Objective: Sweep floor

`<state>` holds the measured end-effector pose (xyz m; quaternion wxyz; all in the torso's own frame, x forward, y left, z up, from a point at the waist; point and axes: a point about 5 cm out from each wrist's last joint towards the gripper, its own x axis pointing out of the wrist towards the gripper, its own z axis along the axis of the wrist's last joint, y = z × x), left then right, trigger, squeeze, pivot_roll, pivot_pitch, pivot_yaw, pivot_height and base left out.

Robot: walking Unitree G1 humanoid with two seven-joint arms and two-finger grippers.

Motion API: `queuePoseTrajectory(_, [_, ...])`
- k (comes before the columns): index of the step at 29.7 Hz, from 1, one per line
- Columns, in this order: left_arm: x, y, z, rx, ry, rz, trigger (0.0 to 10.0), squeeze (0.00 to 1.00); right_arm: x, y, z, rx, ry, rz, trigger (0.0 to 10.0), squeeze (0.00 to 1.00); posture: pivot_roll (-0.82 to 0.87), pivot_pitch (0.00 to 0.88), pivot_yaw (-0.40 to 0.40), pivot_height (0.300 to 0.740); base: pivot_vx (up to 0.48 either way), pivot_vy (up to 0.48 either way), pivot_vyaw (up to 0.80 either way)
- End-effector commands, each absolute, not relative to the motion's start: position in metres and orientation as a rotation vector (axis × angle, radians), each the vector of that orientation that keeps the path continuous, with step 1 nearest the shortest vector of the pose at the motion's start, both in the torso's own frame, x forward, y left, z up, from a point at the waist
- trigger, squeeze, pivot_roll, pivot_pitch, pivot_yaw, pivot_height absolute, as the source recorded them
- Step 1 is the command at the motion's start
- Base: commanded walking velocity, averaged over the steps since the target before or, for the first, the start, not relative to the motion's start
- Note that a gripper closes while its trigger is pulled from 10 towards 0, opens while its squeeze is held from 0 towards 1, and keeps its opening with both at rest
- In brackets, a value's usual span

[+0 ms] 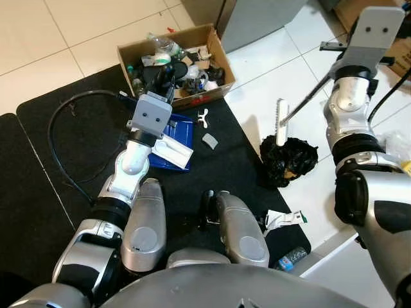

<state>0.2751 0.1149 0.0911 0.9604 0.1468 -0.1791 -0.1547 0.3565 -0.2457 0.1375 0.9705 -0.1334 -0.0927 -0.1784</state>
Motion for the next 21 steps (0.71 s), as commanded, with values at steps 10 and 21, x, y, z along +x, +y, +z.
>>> queuePoseTrajectory(10, [0.283,0.106,0.125,0.194,-0.461,-0.282,10.0,0.0,0.335,-0.251,0.082,-0.444,0.085,-0.33,10.0,0.0,0.31,0.095,-0.157,0.74,0.0,0.0,0.0])
queuePoseTrajectory(21, [0.288,0.096,0.135,0.137,-0.464,-0.31,10.0,0.0,0.328,-0.251,0.064,-0.158,0.191,-0.353,10.0,0.0,0.31,0.079,-0.158,0.74,0.0,0.0,0.0])
